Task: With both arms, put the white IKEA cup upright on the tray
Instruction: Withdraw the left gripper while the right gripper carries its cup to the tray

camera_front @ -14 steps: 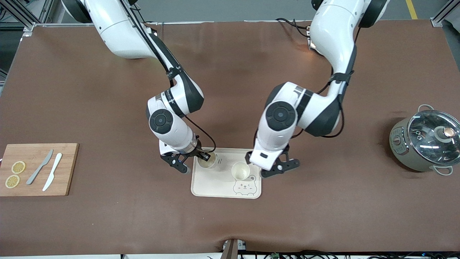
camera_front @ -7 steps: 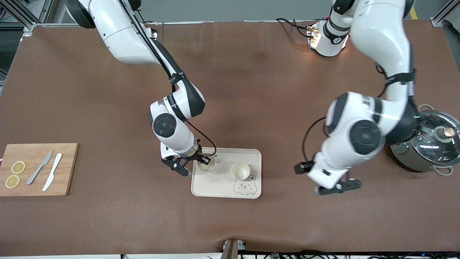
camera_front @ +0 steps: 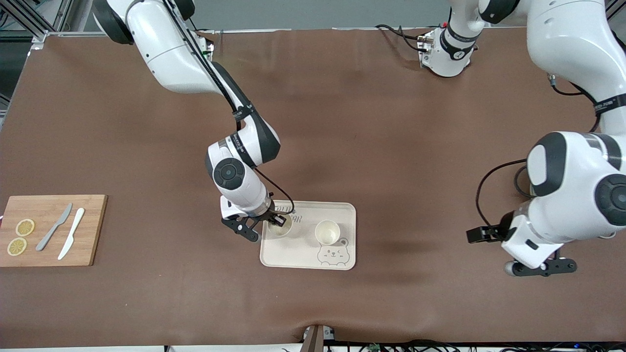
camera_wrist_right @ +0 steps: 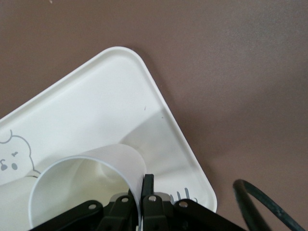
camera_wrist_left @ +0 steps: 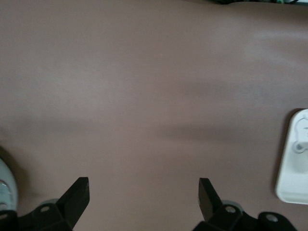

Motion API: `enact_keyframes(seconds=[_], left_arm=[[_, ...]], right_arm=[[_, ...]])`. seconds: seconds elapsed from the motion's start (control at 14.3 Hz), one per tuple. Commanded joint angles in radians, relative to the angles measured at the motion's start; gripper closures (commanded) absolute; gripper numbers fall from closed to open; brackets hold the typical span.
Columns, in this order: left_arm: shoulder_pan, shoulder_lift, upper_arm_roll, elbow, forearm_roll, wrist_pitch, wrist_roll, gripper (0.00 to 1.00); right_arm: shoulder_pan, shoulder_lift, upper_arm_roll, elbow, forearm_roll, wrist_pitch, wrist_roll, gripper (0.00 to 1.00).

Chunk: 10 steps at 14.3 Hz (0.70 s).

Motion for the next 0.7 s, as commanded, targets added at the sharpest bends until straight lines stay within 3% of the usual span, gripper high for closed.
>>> enact_keyframes(seconds=[0.0, 0.28, 0.56, 0.63], left_arm=[[0.063, -0.021, -0.004, -0.021, -0.016, -0.01, 0.109, 0.0], [0.143, 0.004, -0.001, -0.021, -0.04, -0.003, 0.245, 0.0], [0.138, 0.024, 0.001, -0.027, -0.039, 0.042, 0.236, 0.0], [0.135, 0.024, 0.001, -0.027, -0.037, 0.042, 0.234, 0.0]], right_arm=[[0.01, 0.026, -0.009, 0.026, -0.025, 0.015, 0.035, 1.0], [0.011, 0.033, -0.009, 0.024, -0.025, 0.017, 0.036, 1.0], [0.011, 0.034, -0.009, 0.024, -0.025, 0.015, 0.039, 1.0], [0.011, 0.034, -0.009, 0.024, -0.025, 0.015, 0.041, 0.95]])
